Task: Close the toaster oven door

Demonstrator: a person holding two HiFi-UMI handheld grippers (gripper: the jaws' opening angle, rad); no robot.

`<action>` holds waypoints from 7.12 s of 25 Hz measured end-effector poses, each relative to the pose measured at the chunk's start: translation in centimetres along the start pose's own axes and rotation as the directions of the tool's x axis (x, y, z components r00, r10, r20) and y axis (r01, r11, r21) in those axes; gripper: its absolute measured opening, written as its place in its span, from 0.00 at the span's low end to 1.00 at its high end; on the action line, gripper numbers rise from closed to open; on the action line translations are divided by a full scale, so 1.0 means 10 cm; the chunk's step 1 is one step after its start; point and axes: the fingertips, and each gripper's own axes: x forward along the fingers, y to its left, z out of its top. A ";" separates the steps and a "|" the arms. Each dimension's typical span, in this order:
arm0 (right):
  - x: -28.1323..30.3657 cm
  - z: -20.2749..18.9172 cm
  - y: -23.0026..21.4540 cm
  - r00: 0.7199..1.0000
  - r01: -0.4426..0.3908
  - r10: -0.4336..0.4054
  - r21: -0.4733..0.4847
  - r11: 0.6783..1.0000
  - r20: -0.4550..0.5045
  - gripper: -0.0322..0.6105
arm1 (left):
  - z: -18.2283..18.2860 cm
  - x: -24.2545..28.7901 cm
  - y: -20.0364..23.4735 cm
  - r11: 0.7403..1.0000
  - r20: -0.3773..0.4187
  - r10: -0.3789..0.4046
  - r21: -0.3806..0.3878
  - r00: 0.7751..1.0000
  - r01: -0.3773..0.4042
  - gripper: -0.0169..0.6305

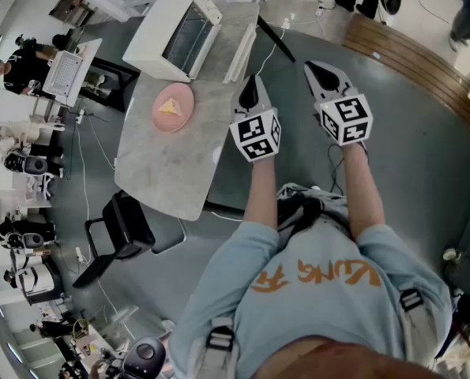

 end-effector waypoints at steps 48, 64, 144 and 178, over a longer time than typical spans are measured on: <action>4.95 -1.14 -0.89 0.962 -0.096 0.102 0.035 0.995 -0.252 0.05 | -1.16 3.48 3.15 0.934 -0.246 0.238 -0.207 0.940 -0.291 0.03; 5.79 -1.61 -0.21 0.799 -0.499 0.492 0.075 0.863 -0.346 0.05 | -1.49 3.05 3.61 0.728 -0.323 0.577 -0.212 0.750 -0.652 0.03; 4.56 -2.55 -0.01 0.470 -0.823 0.537 -0.568 -0.020 -0.700 0.28 | -2.20 2.34 2.34 0.759 -0.606 0.651 0.517 0.457 -0.396 0.25; 5.60 -1.54 0.62 0.607 -0.657 0.658 -0.747 0.102 -0.445 0.31 | -1.12 2.57 3.44 0.610 -0.405 0.789 0.599 0.461 -0.518 0.29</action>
